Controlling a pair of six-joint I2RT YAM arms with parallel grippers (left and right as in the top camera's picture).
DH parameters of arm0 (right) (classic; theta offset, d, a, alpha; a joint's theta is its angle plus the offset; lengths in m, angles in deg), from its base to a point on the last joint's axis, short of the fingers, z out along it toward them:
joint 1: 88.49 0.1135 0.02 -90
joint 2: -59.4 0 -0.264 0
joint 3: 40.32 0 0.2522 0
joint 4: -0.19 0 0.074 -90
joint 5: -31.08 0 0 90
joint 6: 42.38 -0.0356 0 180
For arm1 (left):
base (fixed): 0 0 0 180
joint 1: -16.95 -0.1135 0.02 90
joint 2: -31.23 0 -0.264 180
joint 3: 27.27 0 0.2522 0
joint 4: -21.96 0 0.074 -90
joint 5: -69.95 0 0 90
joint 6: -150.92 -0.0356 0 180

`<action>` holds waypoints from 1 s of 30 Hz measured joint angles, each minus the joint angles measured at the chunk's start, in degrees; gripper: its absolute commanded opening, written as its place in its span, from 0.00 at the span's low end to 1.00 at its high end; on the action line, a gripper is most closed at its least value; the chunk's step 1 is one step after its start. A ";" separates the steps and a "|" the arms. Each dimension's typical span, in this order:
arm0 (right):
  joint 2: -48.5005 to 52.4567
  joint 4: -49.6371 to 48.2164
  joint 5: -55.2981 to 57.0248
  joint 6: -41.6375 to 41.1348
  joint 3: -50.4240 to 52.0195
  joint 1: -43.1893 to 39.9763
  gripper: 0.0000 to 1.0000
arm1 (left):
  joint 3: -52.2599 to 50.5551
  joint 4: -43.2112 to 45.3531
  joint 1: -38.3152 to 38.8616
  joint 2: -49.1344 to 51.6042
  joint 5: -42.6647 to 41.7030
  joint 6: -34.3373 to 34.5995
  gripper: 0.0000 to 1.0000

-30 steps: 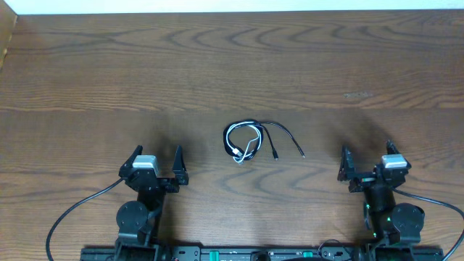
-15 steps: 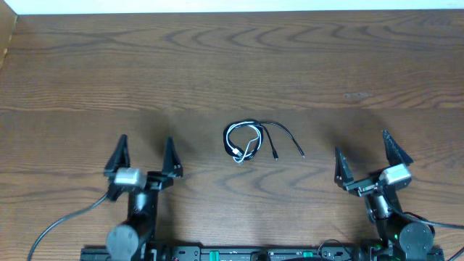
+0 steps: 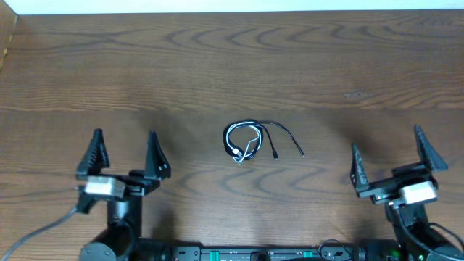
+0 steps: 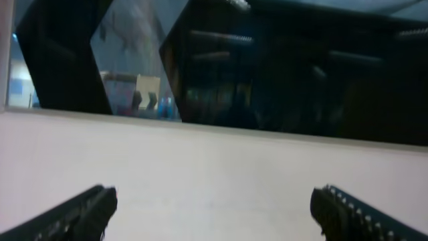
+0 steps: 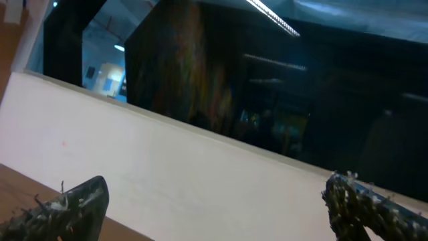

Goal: Untangle cables
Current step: 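Raise both grippers and swing them forward toward the cable bundle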

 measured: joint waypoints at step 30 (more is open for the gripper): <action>60.24 62.03 -9.29 0.68 -56.68 0.00 0.99 | 57.86 -71.52 0.00 58.60 -10.69 0.00 0.98</action>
